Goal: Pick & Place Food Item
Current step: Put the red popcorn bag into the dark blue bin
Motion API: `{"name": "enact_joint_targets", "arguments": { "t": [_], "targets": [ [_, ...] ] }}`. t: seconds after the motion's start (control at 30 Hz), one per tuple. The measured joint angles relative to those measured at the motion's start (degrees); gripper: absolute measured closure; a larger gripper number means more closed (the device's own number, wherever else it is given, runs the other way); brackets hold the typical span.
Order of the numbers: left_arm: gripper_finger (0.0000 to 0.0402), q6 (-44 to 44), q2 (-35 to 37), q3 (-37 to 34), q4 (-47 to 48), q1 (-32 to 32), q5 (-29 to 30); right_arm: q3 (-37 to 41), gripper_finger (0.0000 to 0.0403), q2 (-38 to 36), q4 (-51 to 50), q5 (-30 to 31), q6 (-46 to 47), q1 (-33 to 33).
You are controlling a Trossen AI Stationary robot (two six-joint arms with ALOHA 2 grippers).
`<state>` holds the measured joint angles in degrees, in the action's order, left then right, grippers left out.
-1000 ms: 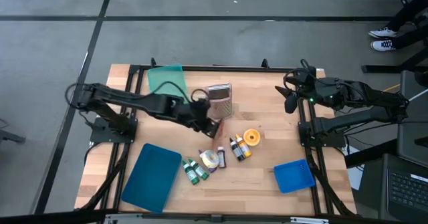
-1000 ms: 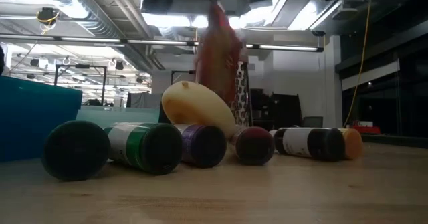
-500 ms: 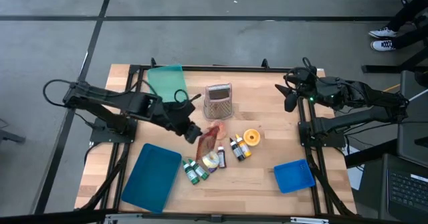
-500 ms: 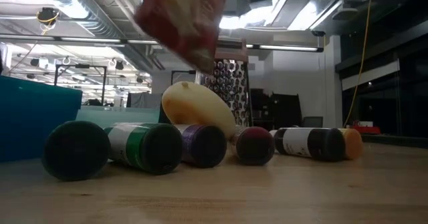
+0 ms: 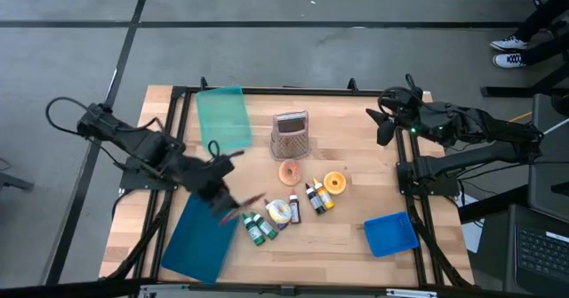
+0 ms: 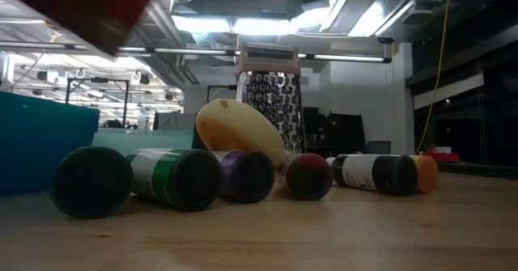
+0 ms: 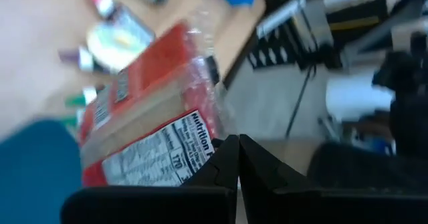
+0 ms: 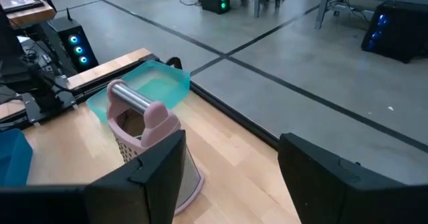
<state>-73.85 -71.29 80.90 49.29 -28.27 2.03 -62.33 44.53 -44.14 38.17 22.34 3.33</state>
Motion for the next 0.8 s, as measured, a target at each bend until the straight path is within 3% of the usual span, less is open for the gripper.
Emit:
{"name": "enact_joint_targets", "arguments": {
  "t": [0.33,0.8],
  "targets": [
    [0.0399,-13.5,0.3,0.0,8.5,-14.8,-0.9,0.0,0.0167,3.0,0.0,0.0,2.7,0.0],
    [0.0400,-30.3,-1.8,0.0,13.7,-31.6,6.0,0.0,0.0167,8.9,2.0,0.0,5.7,0.0]
  ]
}}
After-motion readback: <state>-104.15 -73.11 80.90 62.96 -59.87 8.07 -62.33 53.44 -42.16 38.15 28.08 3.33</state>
